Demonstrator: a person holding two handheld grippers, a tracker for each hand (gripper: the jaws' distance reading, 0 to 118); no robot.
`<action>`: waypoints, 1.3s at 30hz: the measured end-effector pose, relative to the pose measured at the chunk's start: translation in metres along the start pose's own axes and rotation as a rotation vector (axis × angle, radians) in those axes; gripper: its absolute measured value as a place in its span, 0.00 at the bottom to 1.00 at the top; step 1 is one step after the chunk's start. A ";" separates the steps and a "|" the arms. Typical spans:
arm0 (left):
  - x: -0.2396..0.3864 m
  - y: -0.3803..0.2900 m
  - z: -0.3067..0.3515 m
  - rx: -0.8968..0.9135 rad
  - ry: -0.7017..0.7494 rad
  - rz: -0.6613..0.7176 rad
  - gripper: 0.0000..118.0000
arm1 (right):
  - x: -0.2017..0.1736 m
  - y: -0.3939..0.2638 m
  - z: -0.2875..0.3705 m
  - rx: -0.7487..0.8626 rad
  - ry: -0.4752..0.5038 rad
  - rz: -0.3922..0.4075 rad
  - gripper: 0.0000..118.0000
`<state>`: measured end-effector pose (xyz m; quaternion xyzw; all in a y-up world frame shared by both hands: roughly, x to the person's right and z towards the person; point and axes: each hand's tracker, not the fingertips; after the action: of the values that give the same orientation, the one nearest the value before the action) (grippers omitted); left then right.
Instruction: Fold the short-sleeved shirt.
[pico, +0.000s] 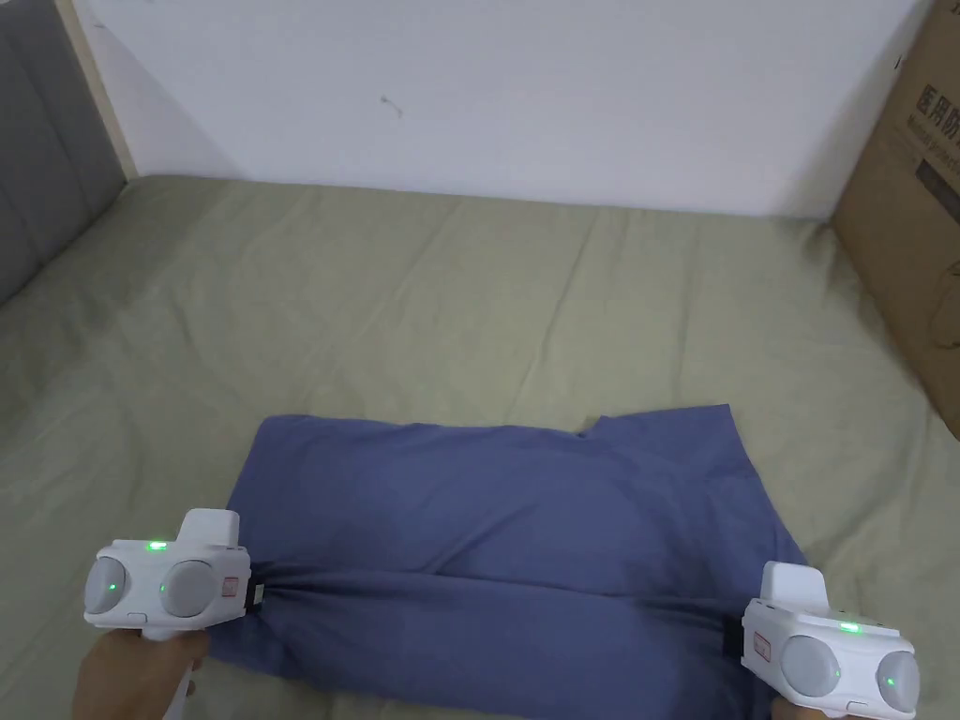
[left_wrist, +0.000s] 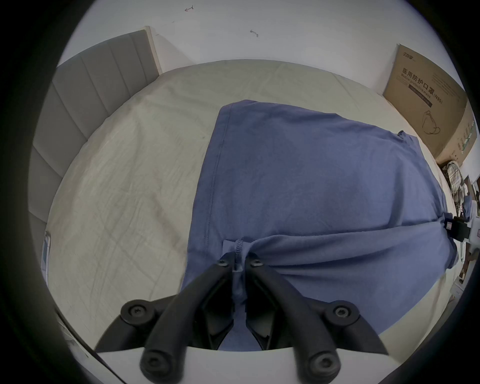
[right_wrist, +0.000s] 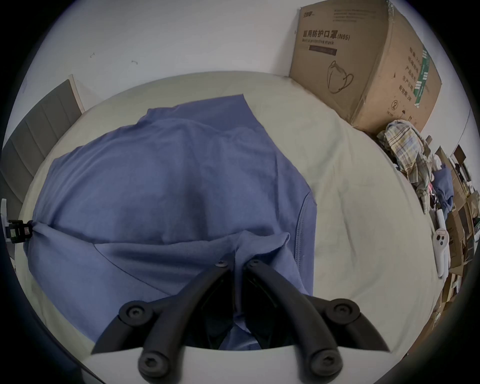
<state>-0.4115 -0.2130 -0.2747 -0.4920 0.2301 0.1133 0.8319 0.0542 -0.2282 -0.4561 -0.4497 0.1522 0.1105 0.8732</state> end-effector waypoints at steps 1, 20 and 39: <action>-0.001 0.000 0.006 0.004 -0.001 0.001 0.05 | -0.001 0.003 0.004 -0.005 -0.005 0.005 0.08; 0.021 -0.030 0.274 0.796 -0.144 0.107 0.83 | -0.008 0.008 0.298 0.722 0.010 0.024 0.70; 0.023 -0.086 0.285 0.845 -0.117 0.065 0.00 | -0.024 -0.033 0.323 0.800 -0.049 0.014 0.00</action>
<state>-0.2787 -0.0079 -0.1037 -0.0932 0.2240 0.0631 0.9681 0.0961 0.0163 -0.2452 -0.0702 0.1654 0.0592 0.9819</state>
